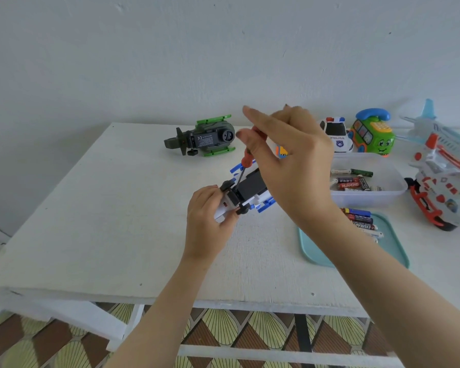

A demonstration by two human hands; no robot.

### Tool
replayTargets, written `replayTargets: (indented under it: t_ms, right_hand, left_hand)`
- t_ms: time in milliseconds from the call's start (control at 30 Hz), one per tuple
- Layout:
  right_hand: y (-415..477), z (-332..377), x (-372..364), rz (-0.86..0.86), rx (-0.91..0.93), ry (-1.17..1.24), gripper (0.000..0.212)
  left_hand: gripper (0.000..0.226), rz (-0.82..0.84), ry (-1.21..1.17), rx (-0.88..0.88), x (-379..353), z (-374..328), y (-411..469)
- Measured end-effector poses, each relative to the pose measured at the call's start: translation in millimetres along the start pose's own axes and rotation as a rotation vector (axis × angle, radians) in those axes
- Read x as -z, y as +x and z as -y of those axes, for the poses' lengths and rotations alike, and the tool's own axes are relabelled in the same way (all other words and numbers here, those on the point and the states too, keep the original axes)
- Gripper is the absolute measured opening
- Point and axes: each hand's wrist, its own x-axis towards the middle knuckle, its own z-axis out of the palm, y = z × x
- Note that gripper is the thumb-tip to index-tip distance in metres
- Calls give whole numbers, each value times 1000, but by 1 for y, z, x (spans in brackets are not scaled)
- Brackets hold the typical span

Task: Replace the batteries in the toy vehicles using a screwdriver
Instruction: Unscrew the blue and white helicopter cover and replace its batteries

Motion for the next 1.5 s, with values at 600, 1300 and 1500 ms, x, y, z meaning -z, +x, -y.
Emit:
replayTargets:
  t_ms: [600,1300,1500]
  right_hand:
    - [6,2,23,334,-59,-12,16]
    - [-57,-6,58,645,-373,-74,28]
    - [-89,8,52,511,-74,-317,27]
  left_hand:
    - [27,-40,81,-15,-2,4,0]
    - [30,-93,49,34,-1,1,2]
    - [29,-72,36,46,-1,-1,1]
